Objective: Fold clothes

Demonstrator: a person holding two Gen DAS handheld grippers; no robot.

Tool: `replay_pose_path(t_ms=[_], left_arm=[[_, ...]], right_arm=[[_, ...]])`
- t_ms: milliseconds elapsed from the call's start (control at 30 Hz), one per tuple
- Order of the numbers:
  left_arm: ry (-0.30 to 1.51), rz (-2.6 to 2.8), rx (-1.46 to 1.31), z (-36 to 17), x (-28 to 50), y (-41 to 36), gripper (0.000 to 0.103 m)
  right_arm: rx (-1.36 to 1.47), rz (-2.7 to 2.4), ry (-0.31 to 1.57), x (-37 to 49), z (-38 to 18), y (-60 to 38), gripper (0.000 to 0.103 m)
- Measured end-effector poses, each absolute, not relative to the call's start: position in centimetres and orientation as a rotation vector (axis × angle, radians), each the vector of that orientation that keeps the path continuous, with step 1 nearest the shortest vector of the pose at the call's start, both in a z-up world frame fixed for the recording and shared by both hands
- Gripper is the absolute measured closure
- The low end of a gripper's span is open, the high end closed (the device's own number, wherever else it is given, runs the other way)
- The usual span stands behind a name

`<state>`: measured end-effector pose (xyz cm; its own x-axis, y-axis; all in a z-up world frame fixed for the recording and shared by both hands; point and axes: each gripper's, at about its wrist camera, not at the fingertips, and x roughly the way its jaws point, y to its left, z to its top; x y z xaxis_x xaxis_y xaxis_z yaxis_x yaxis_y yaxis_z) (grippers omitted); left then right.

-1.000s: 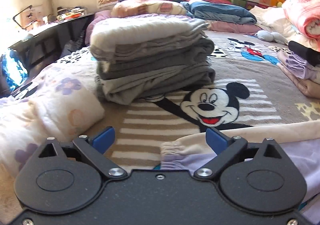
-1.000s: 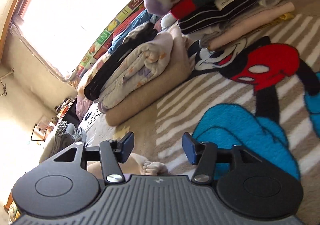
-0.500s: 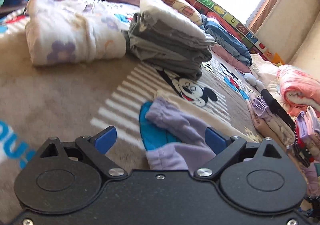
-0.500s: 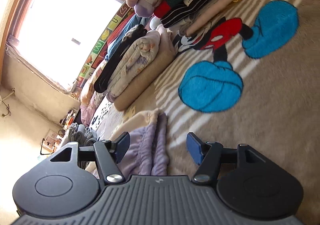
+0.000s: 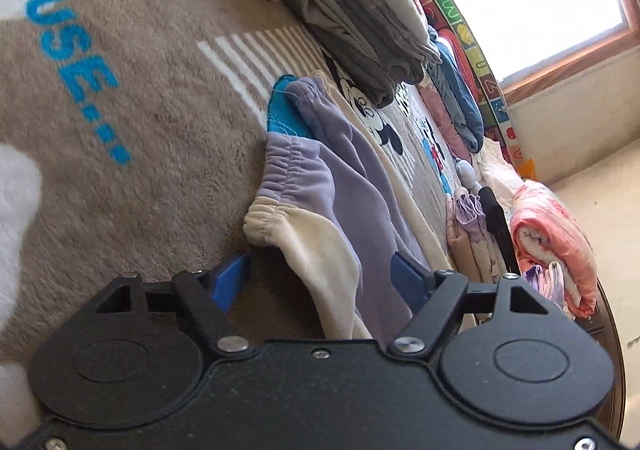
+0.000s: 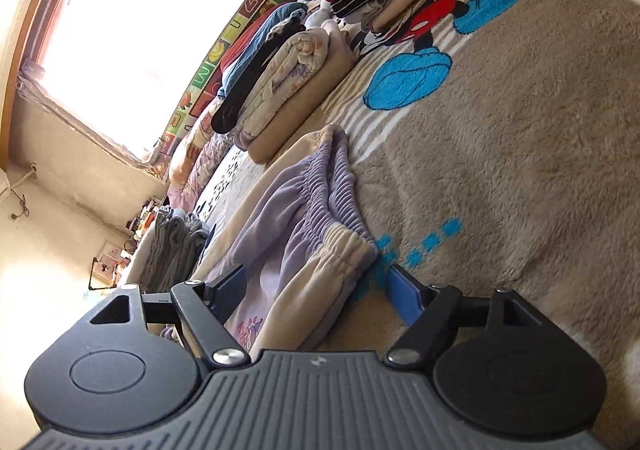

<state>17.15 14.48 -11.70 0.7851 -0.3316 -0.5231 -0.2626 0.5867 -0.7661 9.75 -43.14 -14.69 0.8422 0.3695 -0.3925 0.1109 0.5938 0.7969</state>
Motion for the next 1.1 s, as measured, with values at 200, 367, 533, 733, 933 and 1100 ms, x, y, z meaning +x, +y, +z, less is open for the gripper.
replay_pose_path(t_ms=[200,367,533,733,933,1100], left_arm=[[0.633,-0.017,-0.931,-12.6,17.8,14.8,0.079],[0.586,-0.089,-0.838,-10.7,16.7,15.5,0.096],[0.495,-0.155,-0.774,-7.5,13.4,17.2,0.097],[0.582,-0.098,-0.735,-8.4,11.3,19.1,0.097],[0.709,-0.043,-0.723,-10.4,11.1,19.4,0.092],[0.683,-0.012,-0.814,-11.1,11.0,20.2,0.047]], right_arm=[[0.884,0.100,0.539,10.5,-15.3,-42.4,0.051],[0.911,0.114,0.534,10.9,-16.4,-43.2,0.080],[0.965,0.120,0.491,9.4,-16.0,-43.8,0.084],[1.030,0.113,0.502,7.2,-16.3,-44.2,0.086],[1.012,0.090,0.527,6.6,-16.4,-44.0,0.084],[0.972,0.104,0.513,6.8,-16.0,-43.2,0.055]])
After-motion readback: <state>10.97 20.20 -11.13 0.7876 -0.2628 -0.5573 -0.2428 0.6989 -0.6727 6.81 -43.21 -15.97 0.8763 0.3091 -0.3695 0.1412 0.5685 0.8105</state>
